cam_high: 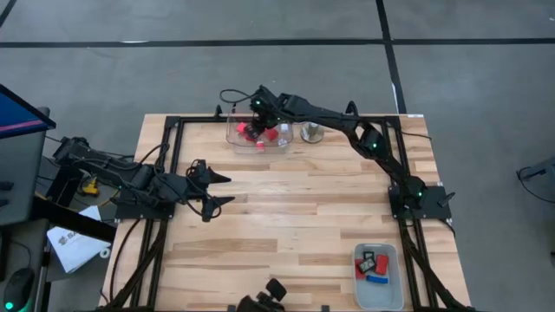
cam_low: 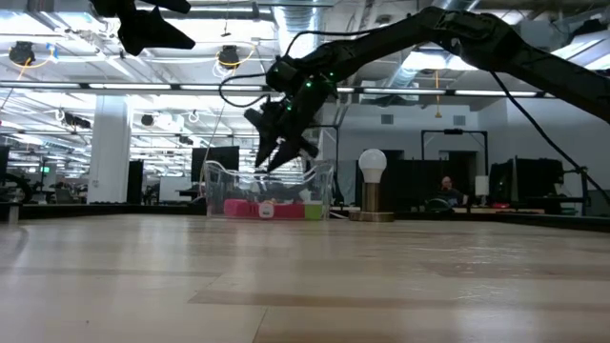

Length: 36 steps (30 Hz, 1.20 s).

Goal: Pick & Place Office items
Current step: Adjust the transparent bin

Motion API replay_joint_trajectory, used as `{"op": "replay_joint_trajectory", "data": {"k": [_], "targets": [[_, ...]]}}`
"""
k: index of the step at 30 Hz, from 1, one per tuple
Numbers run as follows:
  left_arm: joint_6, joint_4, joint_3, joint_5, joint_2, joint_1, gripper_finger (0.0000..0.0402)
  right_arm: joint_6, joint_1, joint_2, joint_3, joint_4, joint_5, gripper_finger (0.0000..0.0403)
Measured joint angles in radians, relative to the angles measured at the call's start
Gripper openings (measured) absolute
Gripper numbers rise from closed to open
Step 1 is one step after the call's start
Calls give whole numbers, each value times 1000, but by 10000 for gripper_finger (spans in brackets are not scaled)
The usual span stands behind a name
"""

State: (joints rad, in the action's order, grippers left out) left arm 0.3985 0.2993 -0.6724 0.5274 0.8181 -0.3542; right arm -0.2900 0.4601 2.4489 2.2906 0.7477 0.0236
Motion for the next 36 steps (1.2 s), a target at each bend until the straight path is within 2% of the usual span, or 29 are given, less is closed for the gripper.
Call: {"op": "replay_joint_trajectory", "data": {"k": [5, 11, 13, 21, 26, 31, 36], "targets": [[0, -2, 0, 0, 0, 0, 296, -5, -9, 0, 0, -71, 6, 113], [-20, -3, 0, 4, 0, 0, 296, 9, -8, 0, 0, -98, 36, 25], [-20, -3, 0, 4, 0, 0, 296, 17, -7, 0, 0, -114, 36, 7], [-20, -3, 0, 4, 0, 0, 296, -3, 23, 0, -7, -100, 35, 2], [-20, 5, 0, 4, 0, 0, 296, 62, -1, -15, -10, -48, 12, 1], [-10, 18, 0, 3, 0, 0, 296, 107, -53, -94, -6, 93, -90, 0], [28, 36, 0, 0, 0, 0, 296, 141, -113, -151, -10, 355, -309, 0]]}}
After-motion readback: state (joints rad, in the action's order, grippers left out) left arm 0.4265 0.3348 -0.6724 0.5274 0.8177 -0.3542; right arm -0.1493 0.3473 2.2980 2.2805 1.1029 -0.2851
